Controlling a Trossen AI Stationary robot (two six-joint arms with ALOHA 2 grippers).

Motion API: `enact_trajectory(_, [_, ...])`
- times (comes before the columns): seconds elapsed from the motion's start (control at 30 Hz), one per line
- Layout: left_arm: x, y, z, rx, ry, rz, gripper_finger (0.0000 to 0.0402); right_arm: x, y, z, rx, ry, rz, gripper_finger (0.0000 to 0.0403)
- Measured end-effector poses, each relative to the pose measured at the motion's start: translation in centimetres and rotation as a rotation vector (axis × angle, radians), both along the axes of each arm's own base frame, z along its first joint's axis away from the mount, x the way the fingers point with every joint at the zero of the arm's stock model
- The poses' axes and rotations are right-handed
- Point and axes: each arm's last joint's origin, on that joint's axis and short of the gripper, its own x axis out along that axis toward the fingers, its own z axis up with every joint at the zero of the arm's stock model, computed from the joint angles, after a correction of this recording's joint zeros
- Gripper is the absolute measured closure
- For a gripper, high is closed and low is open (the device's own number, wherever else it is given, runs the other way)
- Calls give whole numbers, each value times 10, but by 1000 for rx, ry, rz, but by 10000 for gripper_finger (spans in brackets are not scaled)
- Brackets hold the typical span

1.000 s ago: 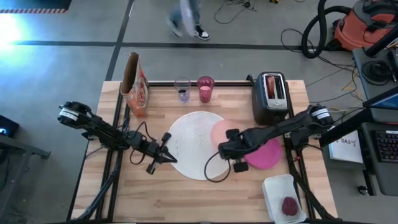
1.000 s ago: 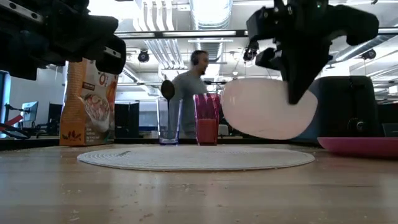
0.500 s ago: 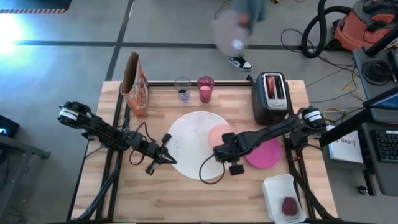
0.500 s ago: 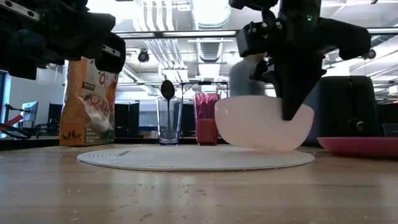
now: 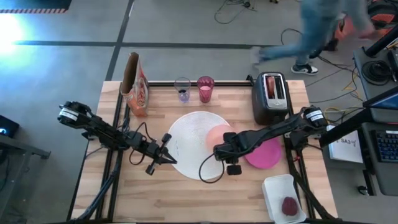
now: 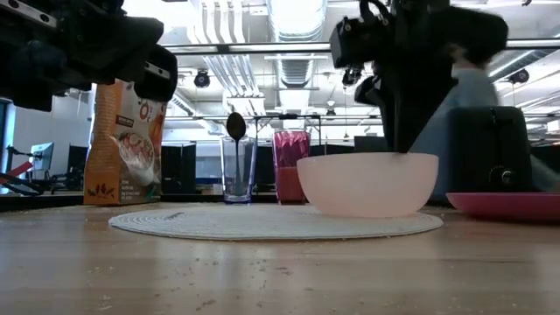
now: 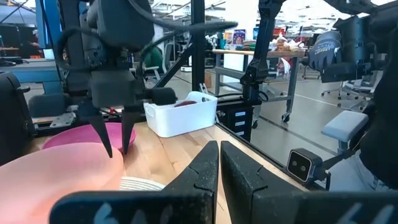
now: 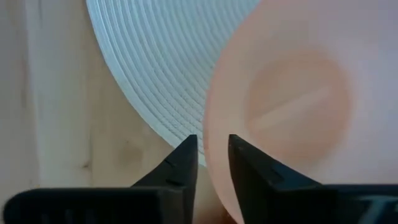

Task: Arrange a breakfast setting
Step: Put the pink plate on the table placemat to the left of the orange bowl

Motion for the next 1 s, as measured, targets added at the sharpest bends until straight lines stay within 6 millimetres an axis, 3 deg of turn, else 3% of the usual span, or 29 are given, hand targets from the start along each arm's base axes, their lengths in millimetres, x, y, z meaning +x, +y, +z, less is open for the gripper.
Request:
enact_trajectory(0.2, [0, 0, 0, 0, -1, 1, 400, -8, -3, 25, 39, 55, -247, 286])
enact_trajectory(0.4, [1, 1, 0, 0, 0, 13, 400, -40, -3, 41, 15, 208, -496, 272])
enact_trajectory(0.53, [1, 2, 0, -1, 0, 23, 400, -54, 2, 51, 39, 195, -611, 262])
enact_trajectory(0.7, [1, 2, 0, 3, -3, 24, 400, -62, 6, 42, 73, 221, -721, 241])
enact_trajectory(1.0, [1, 2, 0, 7, -2, 22, 400, -63, 9, 5, 29, 323, -759, 213])
